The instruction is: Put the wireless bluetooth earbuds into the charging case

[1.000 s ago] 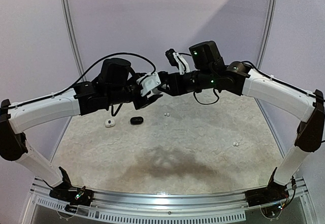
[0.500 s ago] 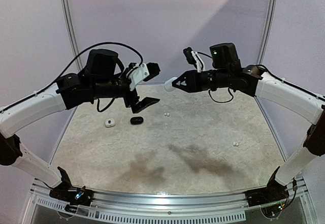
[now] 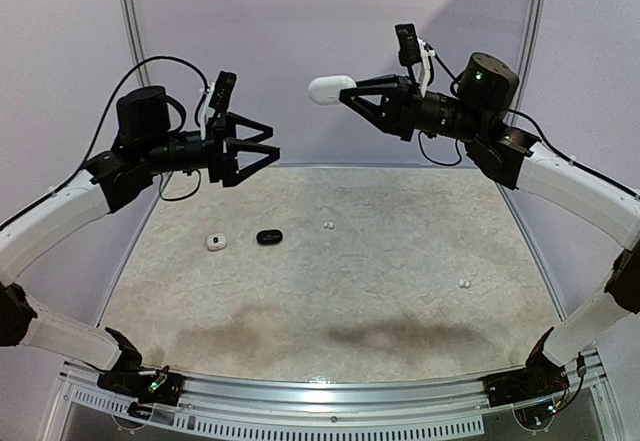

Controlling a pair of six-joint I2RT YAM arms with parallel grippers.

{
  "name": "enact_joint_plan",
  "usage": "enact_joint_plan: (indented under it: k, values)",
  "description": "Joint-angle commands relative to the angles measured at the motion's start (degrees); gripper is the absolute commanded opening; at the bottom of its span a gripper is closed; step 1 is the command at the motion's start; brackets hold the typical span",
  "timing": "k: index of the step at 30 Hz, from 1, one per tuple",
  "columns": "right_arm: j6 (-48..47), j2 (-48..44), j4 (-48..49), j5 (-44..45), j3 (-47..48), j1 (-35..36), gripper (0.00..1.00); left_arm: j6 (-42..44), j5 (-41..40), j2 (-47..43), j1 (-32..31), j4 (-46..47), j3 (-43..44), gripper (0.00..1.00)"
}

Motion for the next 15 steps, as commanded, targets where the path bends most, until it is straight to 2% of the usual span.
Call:
enact_joint_plan:
  k: [1, 2, 4, 7, 15]
  values:
    - [-0.3, 4.9, 6.7, 0.7, 4.2, 1.9, 0.0, -18.2, 8.2, 6.1, 0.8, 30.0, -1.6, 0.87]
    - [-0.1, 5.5, 6.8, 0.1, 4.9, 2.1, 0.0, -20.5, 8.4, 7.2, 0.4, 33.4, -1.4, 0.86]
    - [-0.2, 7.0, 7.5, -0.6, 5.2, 2.4, 0.0, -19.4, 8.0, 8.0, -1.2, 35.8, -1.9, 0.79]
    - [0.0, 7.5, 11.6, -0.6, 3.8, 2.8, 0.0, -18.3, 6.7, 6.8, -4.4, 35.6, -3.4, 0.59]
    - [-4.1, 9.2, 11.3, 2.1, 2.6, 6.5, 0.0, -17.7, 3.5, 2.6, -4.4, 38.0, -9.2, 0.6]
